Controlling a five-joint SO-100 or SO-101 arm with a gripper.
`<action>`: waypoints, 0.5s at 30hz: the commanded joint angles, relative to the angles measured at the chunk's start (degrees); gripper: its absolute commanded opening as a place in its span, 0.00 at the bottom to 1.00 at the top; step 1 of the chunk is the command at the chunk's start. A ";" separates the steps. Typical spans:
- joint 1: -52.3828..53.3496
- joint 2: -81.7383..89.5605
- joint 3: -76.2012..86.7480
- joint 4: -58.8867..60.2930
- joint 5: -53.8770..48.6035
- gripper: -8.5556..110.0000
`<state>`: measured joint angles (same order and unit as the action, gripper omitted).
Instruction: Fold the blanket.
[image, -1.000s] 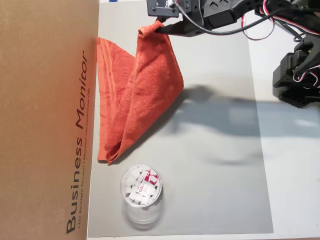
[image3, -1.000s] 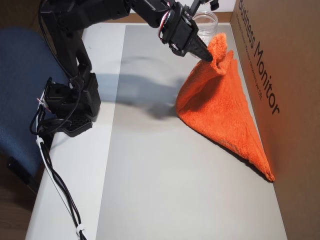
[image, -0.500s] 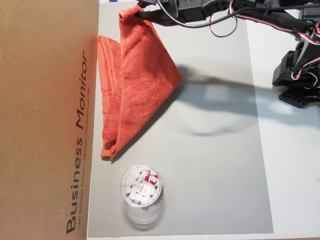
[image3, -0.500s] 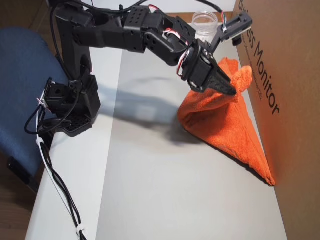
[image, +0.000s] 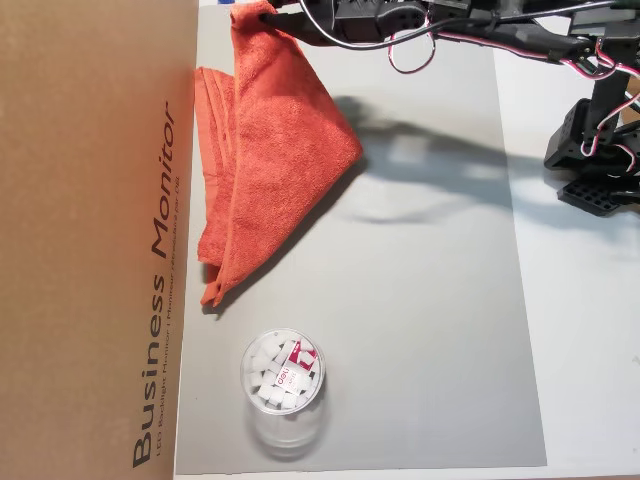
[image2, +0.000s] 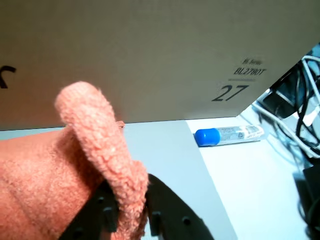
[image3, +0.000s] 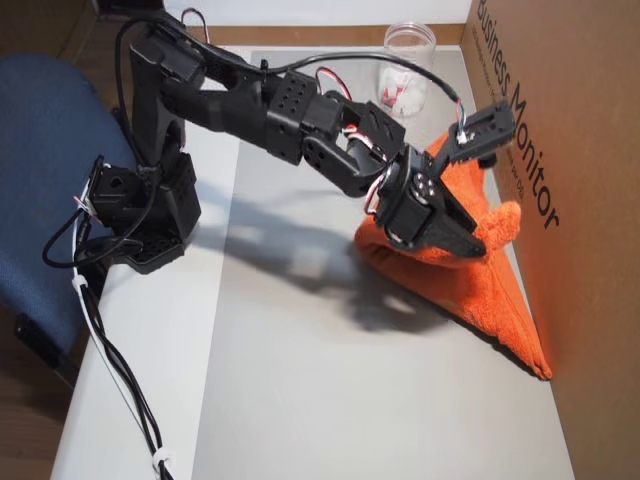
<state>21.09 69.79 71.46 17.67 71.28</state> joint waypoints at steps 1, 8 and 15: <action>1.41 -1.23 -5.10 -2.72 1.67 0.07; 2.72 -12.57 -16.79 -2.90 6.24 0.07; 2.90 -21.09 -26.19 -2.81 8.61 0.07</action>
<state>23.38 48.60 49.92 16.17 79.10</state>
